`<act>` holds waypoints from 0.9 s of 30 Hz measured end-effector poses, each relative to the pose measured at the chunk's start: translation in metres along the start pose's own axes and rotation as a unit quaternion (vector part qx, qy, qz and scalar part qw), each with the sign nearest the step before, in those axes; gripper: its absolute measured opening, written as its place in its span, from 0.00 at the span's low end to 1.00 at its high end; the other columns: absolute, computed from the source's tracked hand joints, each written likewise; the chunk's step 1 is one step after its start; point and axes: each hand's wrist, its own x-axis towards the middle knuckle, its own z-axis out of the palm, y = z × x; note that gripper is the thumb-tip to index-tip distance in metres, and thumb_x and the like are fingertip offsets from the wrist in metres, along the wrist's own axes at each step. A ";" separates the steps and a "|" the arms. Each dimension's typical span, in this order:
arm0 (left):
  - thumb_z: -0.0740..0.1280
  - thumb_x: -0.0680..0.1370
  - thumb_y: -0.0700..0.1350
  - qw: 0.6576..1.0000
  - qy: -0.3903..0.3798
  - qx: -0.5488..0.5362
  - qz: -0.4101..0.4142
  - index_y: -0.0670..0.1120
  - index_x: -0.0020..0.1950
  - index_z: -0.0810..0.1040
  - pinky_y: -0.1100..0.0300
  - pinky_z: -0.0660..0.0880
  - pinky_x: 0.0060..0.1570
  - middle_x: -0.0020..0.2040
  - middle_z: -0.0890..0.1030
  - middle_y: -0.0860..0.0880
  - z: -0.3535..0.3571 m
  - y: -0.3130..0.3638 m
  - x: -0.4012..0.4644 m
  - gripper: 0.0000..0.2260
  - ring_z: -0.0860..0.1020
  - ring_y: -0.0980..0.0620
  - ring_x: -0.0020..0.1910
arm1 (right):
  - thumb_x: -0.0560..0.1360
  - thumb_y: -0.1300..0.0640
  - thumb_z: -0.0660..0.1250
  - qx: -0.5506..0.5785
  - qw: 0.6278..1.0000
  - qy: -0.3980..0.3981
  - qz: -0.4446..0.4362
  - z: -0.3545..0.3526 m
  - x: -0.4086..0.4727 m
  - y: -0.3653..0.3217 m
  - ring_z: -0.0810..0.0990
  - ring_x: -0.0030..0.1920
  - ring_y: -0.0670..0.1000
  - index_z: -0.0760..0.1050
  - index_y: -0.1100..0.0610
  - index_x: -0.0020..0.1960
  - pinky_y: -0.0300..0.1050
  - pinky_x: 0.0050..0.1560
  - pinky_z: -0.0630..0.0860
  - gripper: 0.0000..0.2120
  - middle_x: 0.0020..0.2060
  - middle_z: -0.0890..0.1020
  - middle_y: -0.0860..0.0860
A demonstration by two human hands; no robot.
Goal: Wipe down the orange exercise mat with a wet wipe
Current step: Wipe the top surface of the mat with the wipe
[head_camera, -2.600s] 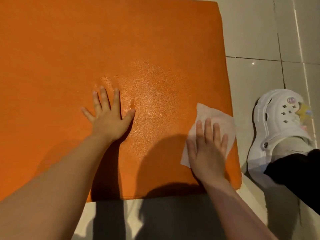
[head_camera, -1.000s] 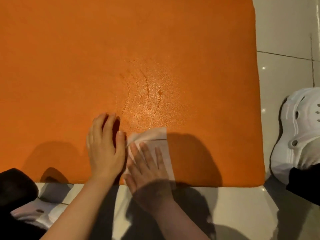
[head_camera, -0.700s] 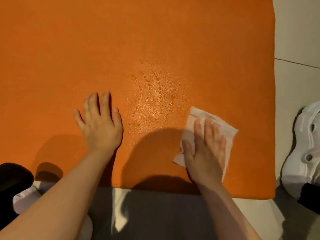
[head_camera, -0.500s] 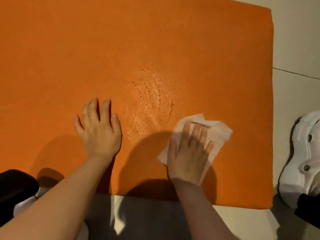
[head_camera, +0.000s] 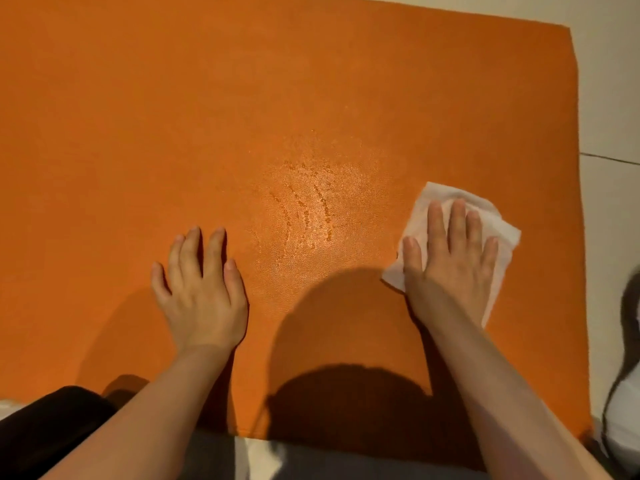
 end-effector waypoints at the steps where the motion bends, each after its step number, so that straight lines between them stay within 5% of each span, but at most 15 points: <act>1: 0.51 0.81 0.51 1.000 0.002 0.004 0.000 0.49 0.75 0.69 0.41 0.50 0.73 0.75 0.66 0.43 0.000 0.001 0.001 0.23 0.60 0.44 0.77 | 0.78 0.39 0.37 0.006 1.000 0.013 0.009 0.002 0.003 -0.004 0.42 0.79 0.53 0.49 0.51 0.80 0.56 0.76 0.36 0.34 0.80 0.47 0.53; 5: 0.50 0.81 0.51 1.000 0.002 0.014 -0.001 0.49 0.75 0.69 0.41 0.50 0.73 0.75 0.66 0.43 0.001 0.004 0.002 0.23 0.60 0.44 0.76 | 0.79 0.45 0.49 0.013 0.992 0.071 -0.105 0.014 -0.004 -0.059 0.62 0.75 0.61 0.65 0.57 0.75 0.60 0.73 0.47 0.29 0.74 0.66 0.59; 10: 0.49 0.81 0.50 1.000 0.000 0.030 0.001 0.48 0.75 0.68 0.39 0.51 0.73 0.76 0.66 0.42 0.001 0.002 0.003 0.23 0.61 0.42 0.76 | 0.80 0.45 0.54 0.045 0.932 0.017 -0.359 0.020 -0.006 -0.128 0.60 0.77 0.55 0.67 0.51 0.75 0.62 0.76 0.50 0.25 0.76 0.65 0.53; 16: 0.50 0.81 0.50 0.999 -0.014 0.036 -0.003 0.47 0.74 0.68 0.39 0.51 0.72 0.75 0.66 0.42 0.001 0.002 0.003 0.23 0.61 0.42 0.75 | 0.77 0.35 0.36 -0.009 0.978 -0.009 -0.208 -0.009 0.088 -0.067 0.38 0.78 0.49 0.42 0.45 0.79 0.53 0.75 0.33 0.32 0.78 0.42 0.47; 21: 0.50 0.81 0.49 0.999 -0.025 0.047 -0.007 0.46 0.74 0.69 0.41 0.50 0.72 0.74 0.66 0.41 -0.002 0.003 0.001 0.23 0.61 0.41 0.75 | 0.79 0.37 0.39 0.003 0.999 0.008 -0.033 -0.026 0.119 -0.043 0.39 0.79 0.53 0.45 0.49 0.81 0.59 0.76 0.36 0.33 0.80 0.44 0.52; 24: 0.51 0.80 0.49 0.998 -0.028 0.057 -0.002 0.45 0.73 0.70 0.41 0.51 0.72 0.74 0.67 0.40 -0.003 0.003 0.003 0.23 0.63 0.40 0.74 | 0.80 0.40 0.39 -0.029 0.995 -0.007 -0.096 -0.021 0.128 -0.077 0.39 0.79 0.54 0.42 0.49 0.80 0.60 0.75 0.33 0.30 0.80 0.44 0.53; 27: 0.51 0.80 0.50 0.997 -0.033 0.069 -0.005 0.45 0.72 0.71 0.40 0.52 0.71 0.73 0.67 0.40 -0.003 0.003 0.003 0.23 0.63 0.40 0.74 | 0.80 0.42 0.45 -0.002 0.966 0.012 -0.258 -0.011 0.127 -0.127 0.54 0.78 0.58 0.57 0.52 0.79 0.62 0.75 0.42 0.30 0.78 0.59 0.56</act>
